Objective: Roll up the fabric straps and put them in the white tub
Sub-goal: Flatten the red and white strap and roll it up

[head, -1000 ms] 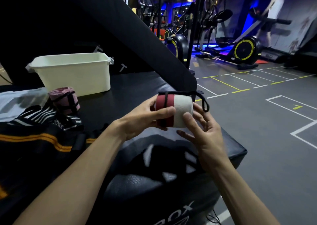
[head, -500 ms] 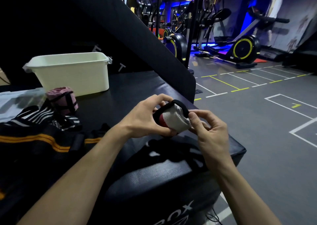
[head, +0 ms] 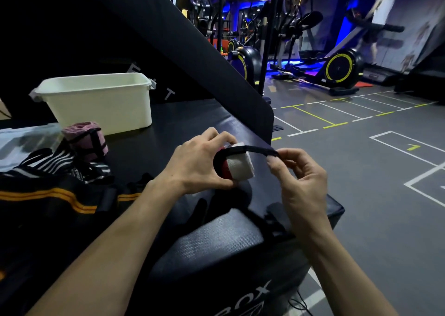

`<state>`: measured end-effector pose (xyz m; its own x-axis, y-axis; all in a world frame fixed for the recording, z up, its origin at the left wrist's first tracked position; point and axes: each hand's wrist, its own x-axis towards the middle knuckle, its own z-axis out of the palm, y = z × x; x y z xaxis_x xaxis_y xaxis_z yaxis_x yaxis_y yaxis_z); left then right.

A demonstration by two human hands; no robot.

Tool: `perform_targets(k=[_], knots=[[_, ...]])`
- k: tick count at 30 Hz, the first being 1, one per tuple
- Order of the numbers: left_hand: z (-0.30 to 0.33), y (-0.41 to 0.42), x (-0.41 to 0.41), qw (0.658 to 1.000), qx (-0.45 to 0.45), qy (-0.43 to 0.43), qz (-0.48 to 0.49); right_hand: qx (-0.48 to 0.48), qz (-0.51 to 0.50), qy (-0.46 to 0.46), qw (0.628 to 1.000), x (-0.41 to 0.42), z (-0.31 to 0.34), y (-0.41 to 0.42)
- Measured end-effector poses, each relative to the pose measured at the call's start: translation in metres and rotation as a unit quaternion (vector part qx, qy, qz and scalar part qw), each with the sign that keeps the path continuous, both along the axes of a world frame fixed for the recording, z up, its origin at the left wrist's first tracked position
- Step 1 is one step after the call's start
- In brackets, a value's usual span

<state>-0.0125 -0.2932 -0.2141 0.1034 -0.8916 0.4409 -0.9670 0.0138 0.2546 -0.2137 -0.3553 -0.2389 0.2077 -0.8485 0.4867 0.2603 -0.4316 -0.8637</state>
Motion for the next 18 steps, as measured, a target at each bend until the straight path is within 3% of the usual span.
perform_targets(k=[5,9,14,18], knots=[[-0.001,0.000,-0.004,1.000,0.012,-0.002,0.028,0.038,0.091,-0.084,0.992,0.001,0.016,0.009],[0.000,0.001,-0.007,0.999,0.015,0.019,0.034,0.040,0.123,-0.101,0.986,0.001,0.029,0.020],[-0.003,-0.001,-0.005,0.978,-0.038,0.202,0.035,0.136,0.098,-0.057,0.984,0.012,0.025,0.029],[-0.004,-0.004,-0.012,0.926,-0.045,0.376,-0.006,0.282,0.163,-0.082,0.942,0.016,0.021,0.028]])
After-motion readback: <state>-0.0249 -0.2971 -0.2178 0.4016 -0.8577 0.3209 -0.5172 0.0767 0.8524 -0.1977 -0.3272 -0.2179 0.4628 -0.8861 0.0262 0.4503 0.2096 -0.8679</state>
